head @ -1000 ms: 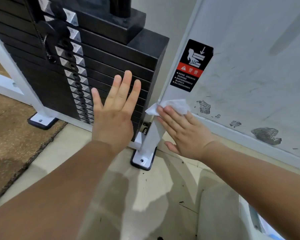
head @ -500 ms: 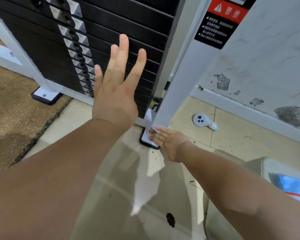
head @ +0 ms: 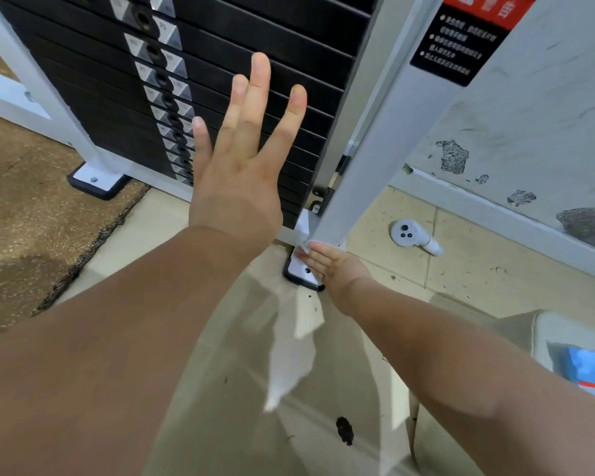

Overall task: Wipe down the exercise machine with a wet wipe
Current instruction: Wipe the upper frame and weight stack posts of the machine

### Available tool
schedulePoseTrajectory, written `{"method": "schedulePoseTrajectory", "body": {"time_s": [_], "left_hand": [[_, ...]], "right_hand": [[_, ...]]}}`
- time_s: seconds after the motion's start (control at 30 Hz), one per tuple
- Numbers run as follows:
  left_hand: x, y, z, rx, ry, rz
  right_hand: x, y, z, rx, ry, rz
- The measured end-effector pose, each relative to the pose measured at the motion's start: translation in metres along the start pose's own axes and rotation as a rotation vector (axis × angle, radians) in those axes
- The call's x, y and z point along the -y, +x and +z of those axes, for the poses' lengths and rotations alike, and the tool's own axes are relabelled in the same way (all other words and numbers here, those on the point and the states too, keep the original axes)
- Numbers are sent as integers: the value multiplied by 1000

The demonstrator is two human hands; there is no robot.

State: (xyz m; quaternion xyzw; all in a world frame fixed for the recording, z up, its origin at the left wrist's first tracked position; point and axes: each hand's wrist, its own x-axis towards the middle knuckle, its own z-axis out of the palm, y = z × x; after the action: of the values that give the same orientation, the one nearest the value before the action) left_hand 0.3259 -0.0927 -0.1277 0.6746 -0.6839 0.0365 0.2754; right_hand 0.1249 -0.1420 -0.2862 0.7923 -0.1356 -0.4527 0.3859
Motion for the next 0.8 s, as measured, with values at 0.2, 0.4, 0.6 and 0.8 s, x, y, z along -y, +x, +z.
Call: {"method": "schedulePoseTrajectory", "body": {"time_s": [0.2,0.4,0.6,0.8], "left_hand": [[-1,1,-6,38,3,-12],[-7,2,-8,57,47,-47],[-16,-1,-21,51,141,-20],[-37,0,-52,119,91,-102]], "right_hand": [[-18,-24,-2,44,-120,-23],[-57,-73,3,-133,66,124],[-114,-114,-12,-312,76,270],[-180,-170,-40,-423,3,464]]}}
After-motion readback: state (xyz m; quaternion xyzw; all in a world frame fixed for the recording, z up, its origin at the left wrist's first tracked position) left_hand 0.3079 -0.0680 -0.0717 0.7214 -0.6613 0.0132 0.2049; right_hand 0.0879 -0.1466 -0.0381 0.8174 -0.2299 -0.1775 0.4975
